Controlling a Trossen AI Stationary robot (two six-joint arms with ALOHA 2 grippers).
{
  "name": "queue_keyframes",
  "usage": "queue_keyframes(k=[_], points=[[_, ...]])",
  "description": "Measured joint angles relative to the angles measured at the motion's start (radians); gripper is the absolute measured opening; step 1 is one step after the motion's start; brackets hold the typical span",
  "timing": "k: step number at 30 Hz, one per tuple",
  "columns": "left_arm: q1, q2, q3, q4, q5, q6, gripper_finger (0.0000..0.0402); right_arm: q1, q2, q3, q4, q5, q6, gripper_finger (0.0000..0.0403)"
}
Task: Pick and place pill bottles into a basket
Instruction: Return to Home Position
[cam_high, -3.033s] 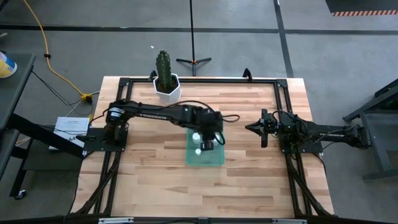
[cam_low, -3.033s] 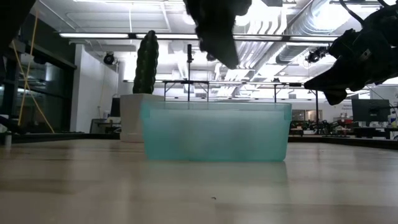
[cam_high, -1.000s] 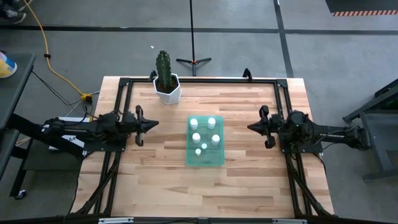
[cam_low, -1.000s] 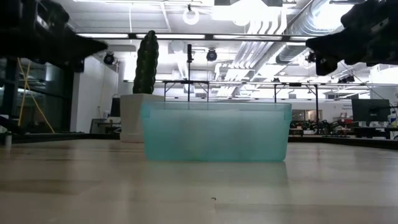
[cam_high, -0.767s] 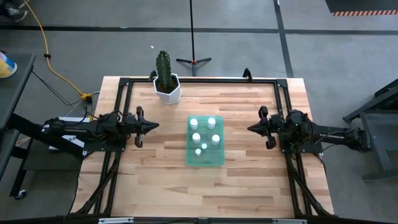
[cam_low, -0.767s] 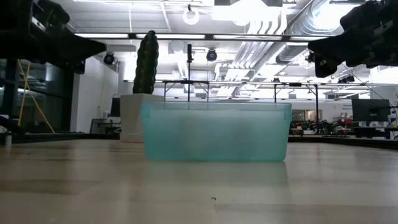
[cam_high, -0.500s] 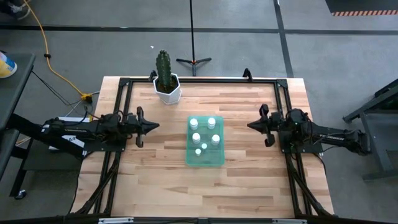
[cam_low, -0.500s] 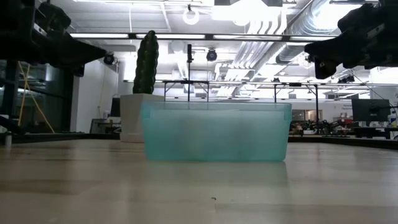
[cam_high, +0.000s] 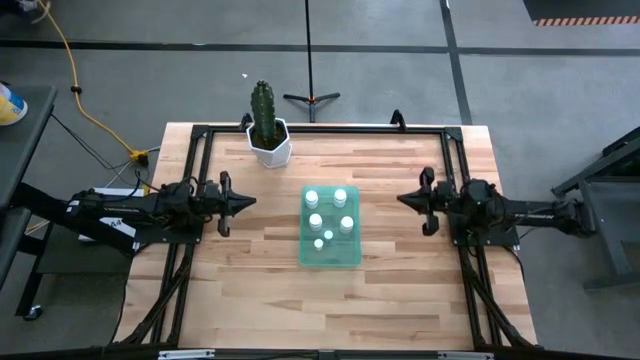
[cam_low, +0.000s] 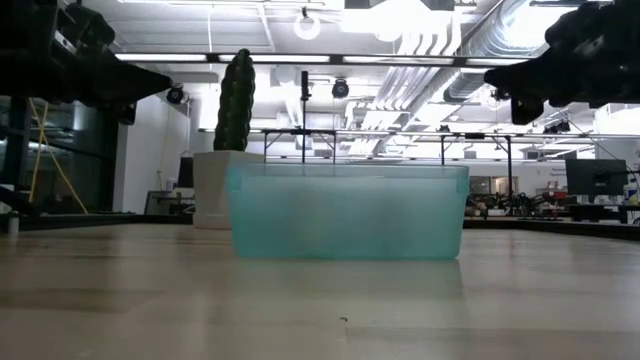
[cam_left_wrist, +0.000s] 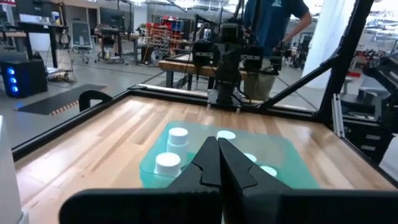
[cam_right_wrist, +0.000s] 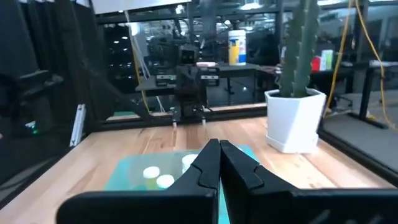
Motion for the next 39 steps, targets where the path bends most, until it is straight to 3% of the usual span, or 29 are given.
queue_keyframes(k=[7,17,35,39], points=[[0.000,0.000,0.000,-0.002,-0.001,-0.031,0.0023,0.082,-0.030,0.000,-0.018,0.022,-0.042,0.0000],[0.000,0.000,0.000,-0.009,0.019,-0.047,0.0023,0.083,-0.255,0.000,-0.182,0.016,0.012,0.0000],[0.000,-0.002,0.000,-0.001,0.045,-0.037,0.0028,0.083,-0.250,0.002,-0.207,0.023,-0.018,0.0000],[0.000,-0.002,0.000,-0.013,0.045,-0.039,0.0048,0.083,-0.250,0.002,-0.216,0.022,-0.017,0.0000]])
